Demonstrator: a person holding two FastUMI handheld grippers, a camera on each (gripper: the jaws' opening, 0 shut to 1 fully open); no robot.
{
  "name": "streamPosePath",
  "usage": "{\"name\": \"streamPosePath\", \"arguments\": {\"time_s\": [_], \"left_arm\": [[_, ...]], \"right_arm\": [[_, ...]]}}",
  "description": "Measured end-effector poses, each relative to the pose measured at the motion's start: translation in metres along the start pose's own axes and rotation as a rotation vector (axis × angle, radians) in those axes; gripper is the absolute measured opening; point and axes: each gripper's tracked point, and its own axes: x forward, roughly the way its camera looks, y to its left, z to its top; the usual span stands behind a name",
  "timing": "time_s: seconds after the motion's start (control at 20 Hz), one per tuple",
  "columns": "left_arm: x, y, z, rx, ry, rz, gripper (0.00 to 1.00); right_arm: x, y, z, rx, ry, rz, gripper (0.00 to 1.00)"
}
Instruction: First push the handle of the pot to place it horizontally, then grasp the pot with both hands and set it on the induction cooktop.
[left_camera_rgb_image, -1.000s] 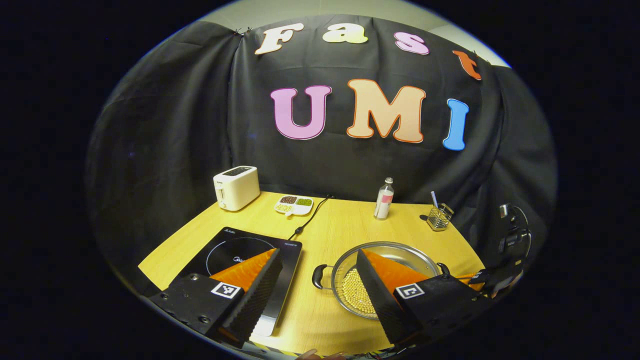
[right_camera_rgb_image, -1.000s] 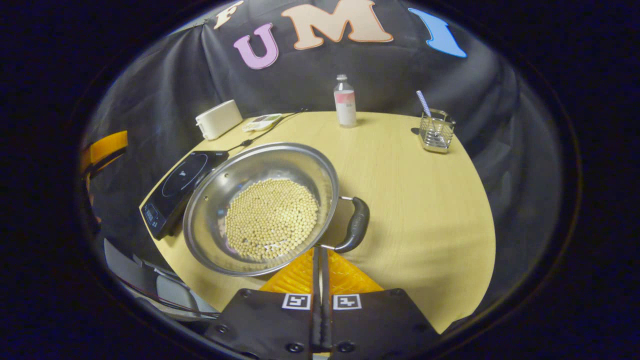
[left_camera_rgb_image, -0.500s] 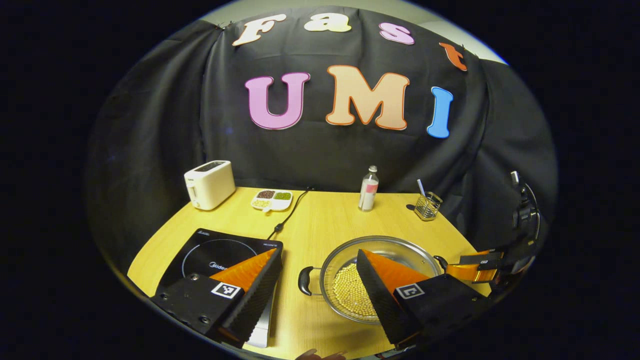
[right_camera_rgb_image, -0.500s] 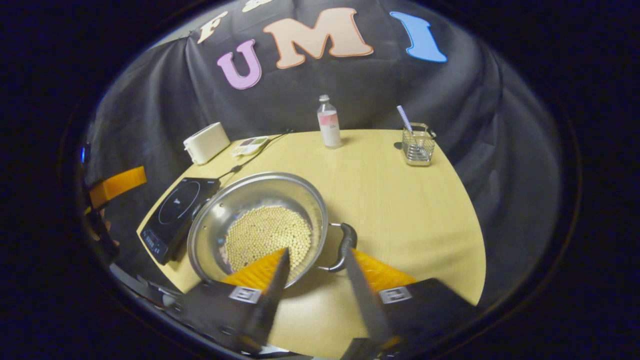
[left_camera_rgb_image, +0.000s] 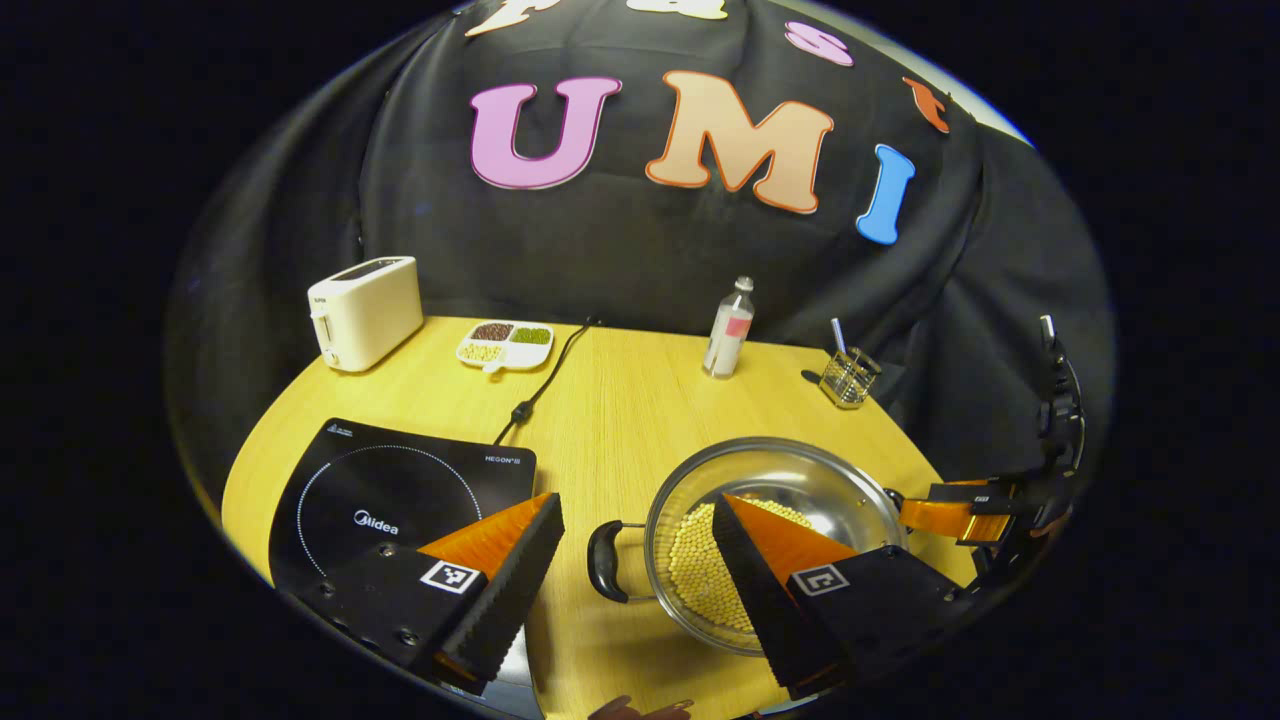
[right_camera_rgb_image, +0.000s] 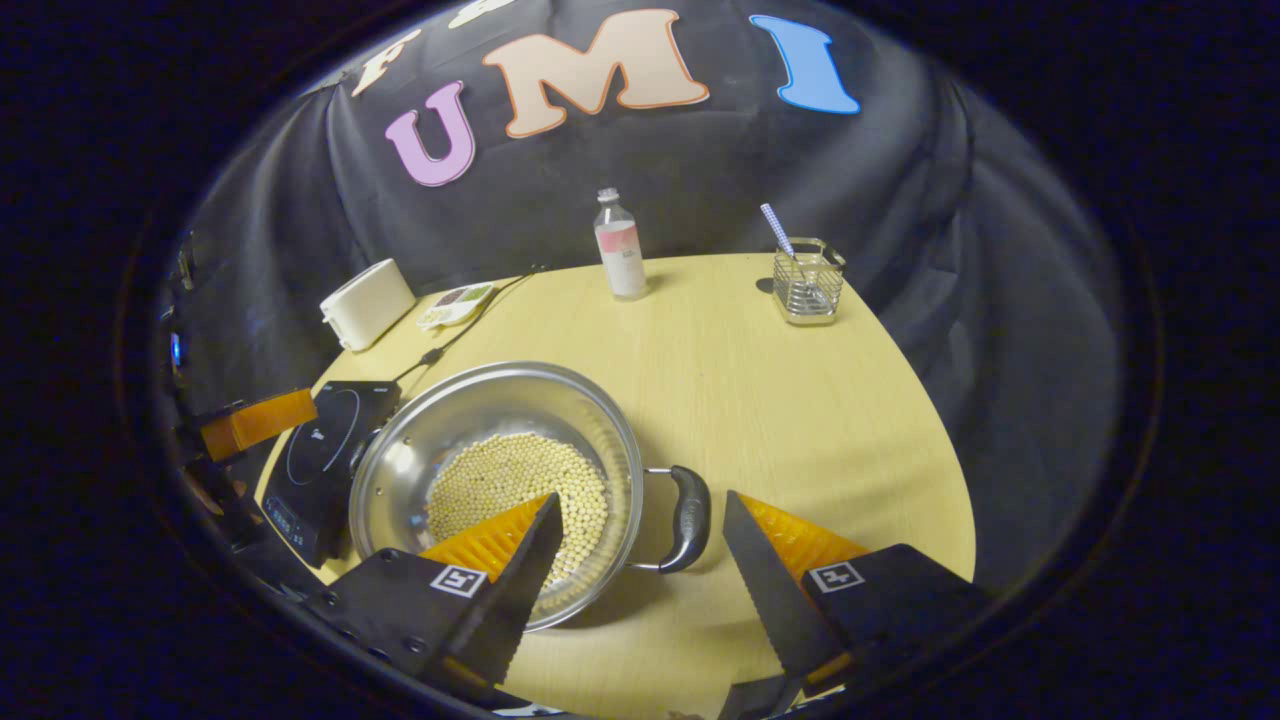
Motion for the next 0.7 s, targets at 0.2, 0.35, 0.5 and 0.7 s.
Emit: {"name": "streamPosePath", "arguments": {"time_s": [0.2,0.35,0.5,0.7], "left_arm": [[0.024,0.004,-0.024,0.008,0.078,-0.031,0.98],[0.037,0.008,-0.039,0.002,0.127,-0.032,0.98],[0.047,0.012,-0.05,-0.003,0.159,-0.027,0.98],[0.056,0.014,-0.061,-0.024,0.191,-0.018,0.98]], "right_arm": [[0.01,-0.002,-0.003,-0.012,0.013,-0.034,0.95],[0.02,-0.003,-0.006,-0.021,0.033,-0.039,1.0],[0.029,-0.004,-0.016,-0.031,0.065,-0.044,0.95],[0.041,-0.006,-0.021,-0.014,0.09,-0.04,0.95]]}}
